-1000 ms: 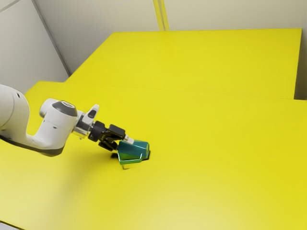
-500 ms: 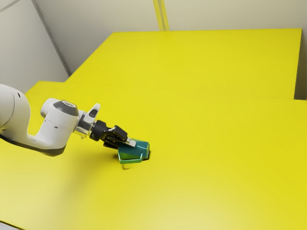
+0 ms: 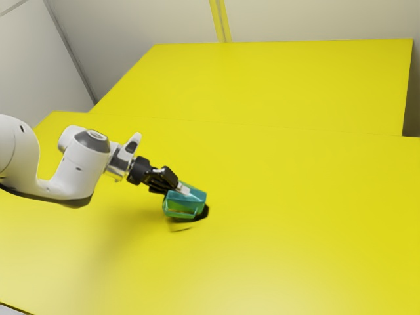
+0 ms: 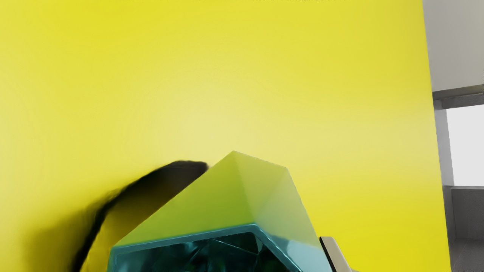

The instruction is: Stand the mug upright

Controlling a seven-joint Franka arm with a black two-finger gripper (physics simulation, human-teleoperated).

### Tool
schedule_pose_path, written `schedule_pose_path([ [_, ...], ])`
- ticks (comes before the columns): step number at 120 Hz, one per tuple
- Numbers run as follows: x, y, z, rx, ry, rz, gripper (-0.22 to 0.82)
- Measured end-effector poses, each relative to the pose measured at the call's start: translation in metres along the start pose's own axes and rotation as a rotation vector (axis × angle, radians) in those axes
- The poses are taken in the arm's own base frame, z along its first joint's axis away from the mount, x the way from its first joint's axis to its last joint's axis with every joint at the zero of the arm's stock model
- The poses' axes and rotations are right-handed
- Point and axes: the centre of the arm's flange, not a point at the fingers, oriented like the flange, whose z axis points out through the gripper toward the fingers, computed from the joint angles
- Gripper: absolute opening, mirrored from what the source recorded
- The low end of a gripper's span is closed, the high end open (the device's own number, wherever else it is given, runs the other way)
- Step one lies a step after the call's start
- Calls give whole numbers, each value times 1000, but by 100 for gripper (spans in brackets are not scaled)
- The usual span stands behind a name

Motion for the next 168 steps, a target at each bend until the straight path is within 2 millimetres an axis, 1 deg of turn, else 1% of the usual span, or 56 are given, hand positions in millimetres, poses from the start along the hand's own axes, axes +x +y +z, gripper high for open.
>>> schedule_pose_path([
  [19, 5, 25, -5, 8, 13, 51, -16],
  [28, 7, 38, -12, 23, 13, 83, -16],
  [37, 11, 54, -23, 78, -19, 148, -17],
  [46, 12, 62, -31, 144, -63, 202, -17],
  [74, 19, 59, -60, 396, -215, 315, -17],
  [84, 20, 58, -63, 466, -260, 336, -18],
  [102, 17, 66, -71, 580, -310, 359, -18],
  [132, 5, 78, -61, 679, -345, 330, -18],
  [145, 1, 78, -61, 716, -343, 299, -18],
  [155, -5, 77, -56, 741, -342, 279, -18],
  [168, -6, 78, -50, 775, -320, 271, -18],
])
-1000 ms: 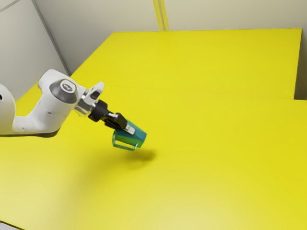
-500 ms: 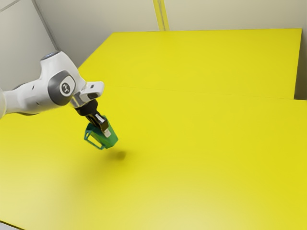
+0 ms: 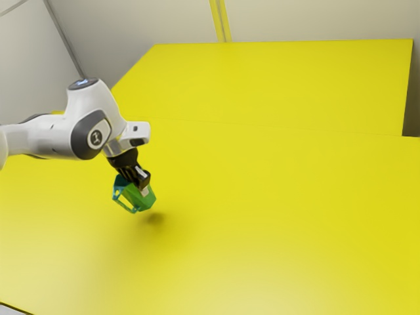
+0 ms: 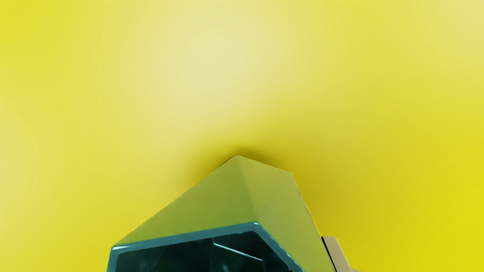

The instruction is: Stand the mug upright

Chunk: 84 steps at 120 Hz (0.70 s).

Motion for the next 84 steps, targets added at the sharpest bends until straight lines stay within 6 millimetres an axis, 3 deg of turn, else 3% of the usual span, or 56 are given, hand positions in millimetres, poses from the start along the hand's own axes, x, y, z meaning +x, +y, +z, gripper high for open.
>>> schedule_pose_path([
  [55, 7, 7, 23, 57, 65, -114, -18],
  [84, 2, 9, 33, 52, 1, -171, -18],
])
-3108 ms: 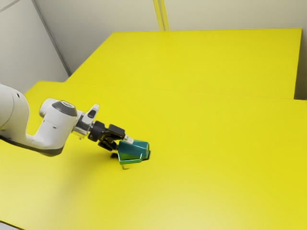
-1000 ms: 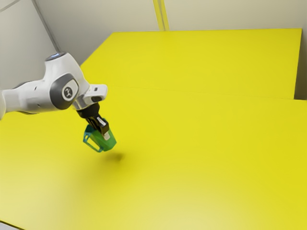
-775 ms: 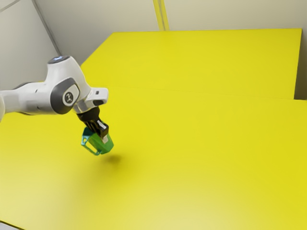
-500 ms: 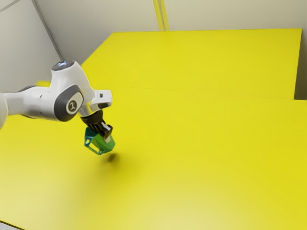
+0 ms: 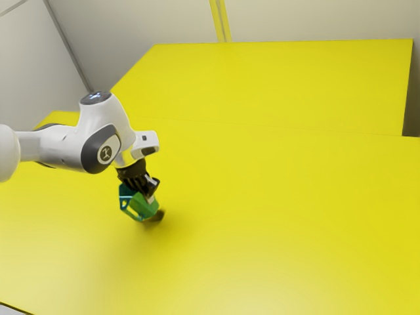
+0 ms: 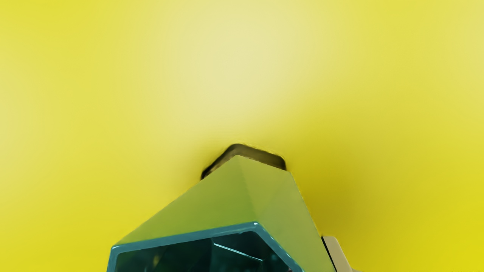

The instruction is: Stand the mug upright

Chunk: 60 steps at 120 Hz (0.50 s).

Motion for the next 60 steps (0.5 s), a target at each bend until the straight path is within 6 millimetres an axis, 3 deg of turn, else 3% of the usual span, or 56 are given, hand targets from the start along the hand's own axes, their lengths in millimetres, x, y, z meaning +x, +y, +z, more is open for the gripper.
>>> schedule_pose_path([
  [60, -2, 5, 28, 7, -85, -67, -17],
])
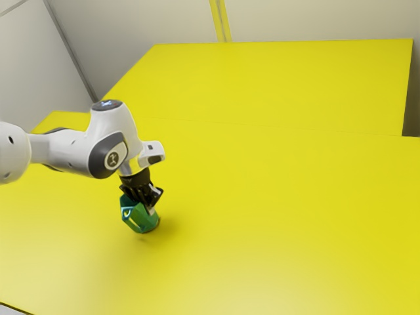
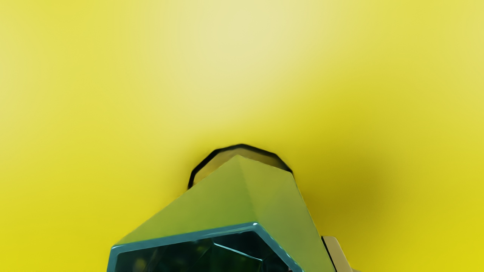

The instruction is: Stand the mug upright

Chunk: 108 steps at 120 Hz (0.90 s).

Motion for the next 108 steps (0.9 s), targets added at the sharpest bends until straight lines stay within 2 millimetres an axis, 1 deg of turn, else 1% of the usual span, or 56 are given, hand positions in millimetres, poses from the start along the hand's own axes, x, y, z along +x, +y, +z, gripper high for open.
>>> schedule_pose_path([
  [11, 0, 0, 2, 0, -3, -11, -17],
  [15, 0, 1, 2, -1, -4, -14, -15],
  [33, 0, 6, 0, -7, 1, -20, 17],
  [43, 0, 6, -7, -9, 16, -25, 31],
  [58, -3, 11, -36, -11, 71, -21, 43],
  [76, -7, 12, -72, -16, 119, -24, 51],
  [108, 21, 12, -152, -20, 117, -29, 56],
])
